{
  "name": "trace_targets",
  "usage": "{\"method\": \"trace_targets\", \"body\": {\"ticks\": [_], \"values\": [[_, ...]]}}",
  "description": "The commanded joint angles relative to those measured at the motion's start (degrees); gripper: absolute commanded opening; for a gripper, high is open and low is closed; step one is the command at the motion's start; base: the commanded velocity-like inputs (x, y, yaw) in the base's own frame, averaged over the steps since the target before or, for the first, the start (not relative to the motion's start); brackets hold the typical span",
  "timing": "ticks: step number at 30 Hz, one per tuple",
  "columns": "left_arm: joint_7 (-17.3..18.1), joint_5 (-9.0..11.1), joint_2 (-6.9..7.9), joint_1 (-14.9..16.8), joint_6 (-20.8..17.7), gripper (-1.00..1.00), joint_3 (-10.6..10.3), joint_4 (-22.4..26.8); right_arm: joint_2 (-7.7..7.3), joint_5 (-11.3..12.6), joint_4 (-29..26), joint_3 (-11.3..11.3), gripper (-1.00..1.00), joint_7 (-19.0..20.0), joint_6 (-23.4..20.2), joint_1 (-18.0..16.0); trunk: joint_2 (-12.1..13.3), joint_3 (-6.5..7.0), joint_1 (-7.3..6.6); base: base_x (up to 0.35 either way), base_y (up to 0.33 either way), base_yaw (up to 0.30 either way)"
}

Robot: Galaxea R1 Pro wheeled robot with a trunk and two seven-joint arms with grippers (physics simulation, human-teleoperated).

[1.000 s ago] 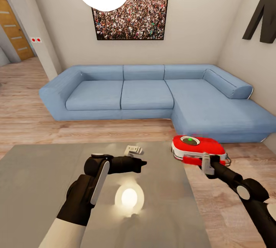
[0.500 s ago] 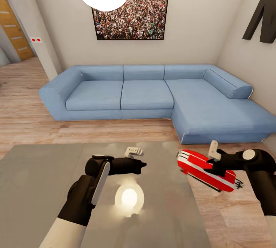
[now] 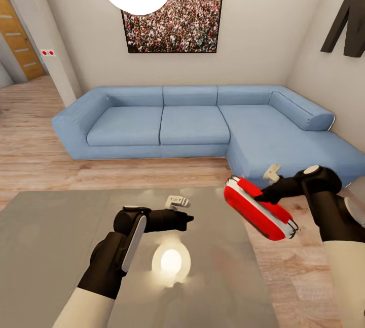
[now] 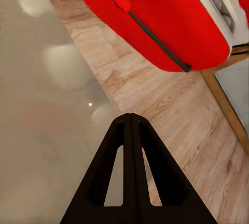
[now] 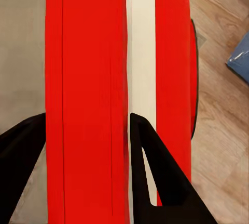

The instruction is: Turn on the radio receiver that's on the table in the living room.

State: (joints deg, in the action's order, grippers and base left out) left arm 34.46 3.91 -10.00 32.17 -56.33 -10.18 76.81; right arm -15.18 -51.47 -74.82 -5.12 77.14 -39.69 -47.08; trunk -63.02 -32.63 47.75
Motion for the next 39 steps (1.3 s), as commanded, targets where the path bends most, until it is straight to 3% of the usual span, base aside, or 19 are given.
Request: {"method": "trace_targets", "body": {"ticks": [1, 4, 7, 11, 12, 18, 20, 23, 26, 29, 32, 39], "values": [[0.00, -0.03, 0.00, 0.00, -0.01, -1.00, 0.03, 0.01, 0.40, -0.13, 0.22, 0.05, -1.00, 0.01, -1.43, -0.73, 0.00, 0.00, 0.00, 0.000, 0.000, 0.000], [0.00, 0.01, 0.00, 0.00, 0.02, -1.00, -0.05, 0.01, 2.67, -0.34, 0.63, 1.14, -1.00, -0.02, -5.49, -1.70, 0.00, 0.00, 0.00, 0.000, 0.000, 0.000], [0.00, 0.03, 0.00, 0.01, 0.04, -1.00, -0.09, 0.04, 4.78, -0.69, 2.35, 3.79, -1.00, -0.05, -8.71, -1.88, 0.00, 0.00, 0.00, 0.000, 0.000, 0.000], [0.00, -0.14, 0.00, 0.00, 0.08, -1.00, -0.11, 0.01, 7.94, -0.93, 4.42, 11.48, -1.00, -0.23, -14.25, -1.96, 0.00, 0.00, 0.00, 0.000, 0.000, 0.000], [0.00, -0.20, 0.00, 0.00, 0.08, -1.00, -0.11, 0.01, 8.26, -0.92, 4.41, 12.89, -1.00, -0.23, -14.64, -1.96, 0.00, 0.00, 0.00, 0.000, 0.000, 0.000], [-0.35, -0.08, 0.00, 0.00, -0.01, -1.00, -0.01, 0.06, 8.62, -1.21, 4.17, 15.51, -1.00, -0.31, -15.05, -1.96, 0.00, 0.00, 0.00, 0.000, 0.000, 0.000], [-0.40, -0.08, 0.00, 0.01, -0.06, -1.00, 0.04, 0.08, 8.67, -3.00, 4.16, 17.58, -1.00, -0.41, -15.23, -1.96, 0.00, 0.00, 0.00, 0.000, 0.000, 0.000], [-0.43, -0.10, 0.00, 0.00, -0.03, -1.00, 0.01, 0.09, 8.82, -8.75, 4.17, 20.95, -1.00, -0.48, -15.37, -1.96, 0.00, 0.00, 0.00, 0.000, 0.000, 0.000], [-0.44, -0.05, 0.00, 0.00, -0.01, -1.00, -0.02, 0.05, 9.73, -10.93, 4.58, 21.79, -1.00, -0.49, -15.16, -1.96, 0.00, 0.00, 0.00, 0.000, 0.000, 0.000], [-0.40, -0.03, 0.00, 0.01, 0.05, -1.00, -0.08, -0.08, 10.23, -11.13, 4.74, 21.87, -1.00, -0.24, -15.42, -1.96, 0.00, 0.00, 0.00, 0.000, 0.000, 0.000], [-0.32, 0.26, 0.00, 0.00, 1.31, -1.00, -0.12, -0.30, 11.68, -11.33, 4.82, 21.70, -1.00, -0.46, -15.63, -1.96, 0.00, 0.00, 0.00, 0.000, 0.000, 0.000], [-0.35, 0.07, 0.00, 0.00, 2.59, -1.00, -0.05, -0.34, 12.48, -11.29, 4.83, 21.72, -1.00, -0.35, -15.75, -1.96, 0.00, 0.00, 0.00, 0.000, 0.000, 0.000]]}}
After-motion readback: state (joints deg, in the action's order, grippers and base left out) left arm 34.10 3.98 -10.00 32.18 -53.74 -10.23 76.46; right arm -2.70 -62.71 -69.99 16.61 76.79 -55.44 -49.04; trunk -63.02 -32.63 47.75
